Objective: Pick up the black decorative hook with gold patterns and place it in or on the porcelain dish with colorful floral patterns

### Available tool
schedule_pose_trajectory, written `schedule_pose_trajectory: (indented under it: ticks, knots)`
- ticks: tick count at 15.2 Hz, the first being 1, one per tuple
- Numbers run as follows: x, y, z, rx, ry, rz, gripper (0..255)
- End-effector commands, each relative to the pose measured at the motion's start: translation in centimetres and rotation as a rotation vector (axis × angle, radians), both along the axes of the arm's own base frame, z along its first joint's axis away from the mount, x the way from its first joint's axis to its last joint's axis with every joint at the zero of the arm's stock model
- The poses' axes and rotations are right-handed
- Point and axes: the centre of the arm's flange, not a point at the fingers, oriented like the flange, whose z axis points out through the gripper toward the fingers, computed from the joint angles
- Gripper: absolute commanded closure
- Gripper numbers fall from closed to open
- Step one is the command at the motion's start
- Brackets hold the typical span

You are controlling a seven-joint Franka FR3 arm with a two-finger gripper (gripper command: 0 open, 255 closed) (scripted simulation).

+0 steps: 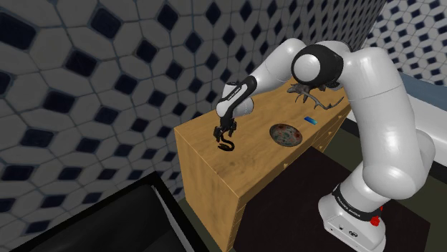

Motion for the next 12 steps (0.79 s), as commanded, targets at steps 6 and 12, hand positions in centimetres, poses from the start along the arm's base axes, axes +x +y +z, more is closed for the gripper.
schedule_pose_trajectory:
  ticks: [6,12]
  knots:
    - [0.00,0.00,-0.02,0.000,0.000,0.000,255]
    - [0.00,0.01,-0.02,0.000,0.000,0.000,255]
